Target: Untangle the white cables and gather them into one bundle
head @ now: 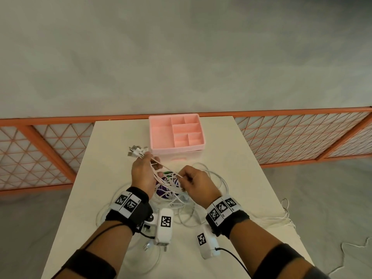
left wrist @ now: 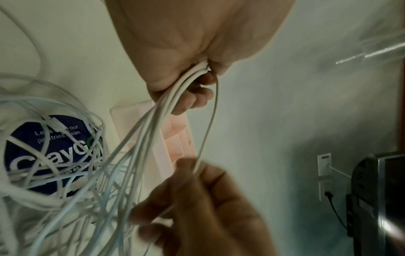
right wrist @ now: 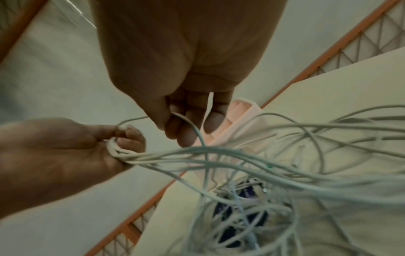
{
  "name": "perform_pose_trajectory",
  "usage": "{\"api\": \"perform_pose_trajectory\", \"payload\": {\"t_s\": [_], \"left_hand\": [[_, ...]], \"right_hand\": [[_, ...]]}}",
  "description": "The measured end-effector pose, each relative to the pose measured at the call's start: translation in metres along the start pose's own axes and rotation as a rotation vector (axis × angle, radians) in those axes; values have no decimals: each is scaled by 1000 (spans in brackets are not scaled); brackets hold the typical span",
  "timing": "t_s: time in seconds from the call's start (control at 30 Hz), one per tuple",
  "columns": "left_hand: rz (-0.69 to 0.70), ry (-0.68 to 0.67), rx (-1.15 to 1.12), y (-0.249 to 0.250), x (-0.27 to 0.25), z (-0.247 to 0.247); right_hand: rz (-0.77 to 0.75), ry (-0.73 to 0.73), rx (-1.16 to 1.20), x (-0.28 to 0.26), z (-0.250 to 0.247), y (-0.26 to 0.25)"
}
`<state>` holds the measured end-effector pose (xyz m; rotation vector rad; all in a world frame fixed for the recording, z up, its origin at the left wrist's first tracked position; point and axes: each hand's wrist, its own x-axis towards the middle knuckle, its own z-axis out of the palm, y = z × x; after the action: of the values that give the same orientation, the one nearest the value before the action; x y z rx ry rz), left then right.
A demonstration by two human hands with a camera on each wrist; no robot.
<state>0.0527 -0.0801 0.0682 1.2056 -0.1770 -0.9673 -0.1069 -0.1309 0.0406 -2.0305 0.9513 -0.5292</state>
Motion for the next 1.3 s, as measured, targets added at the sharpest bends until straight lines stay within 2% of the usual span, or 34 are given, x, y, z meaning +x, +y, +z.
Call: {"api": "perform_pose_trajectory", "payload": {"t_s": [0.13,0.27,0.37,0.4,0.5,0.6,0.77,0.93,1.03,1.13,1.2,1.27,1.3], "left_hand": [[21,-77,-185,11,0,-4],[-7,-138,-131,20,-4,-3],[-35,-174,-71,19,-7,-1],[-49,-185,-43,19,-8,0],[-59,-208,92,18,-8,0],[-40,-235,203,13,-8,2],[119,-221,330,5,-11,16],[138,-342,306,4,-18,19],[110,-377,284,3,-17,11],[49,-373,223,-1,-18,4],[56,-324,193,-4,-16,2],[89,-253,248,-8,-13,0],[97,-223,298,-10,-11,0]], "right_hand": [[118,-58,-168,-4,-2,29],[205,-200,-260,-11,-4,45],[201,-202,-285,-10,-2,42],[220,-171,-212,-8,-5,39],[254,-18,208,-2,-18,23],[177,85,525,5,-30,-7],[93,29,816,11,-38,-53],[18,74,737,14,-37,-69],[-13,203,769,17,-48,-73],[-24,350,880,22,-60,-73],[42,379,879,21,-62,-68],[156,343,660,19,-60,-57],[198,287,461,19,-58,-51]]}}
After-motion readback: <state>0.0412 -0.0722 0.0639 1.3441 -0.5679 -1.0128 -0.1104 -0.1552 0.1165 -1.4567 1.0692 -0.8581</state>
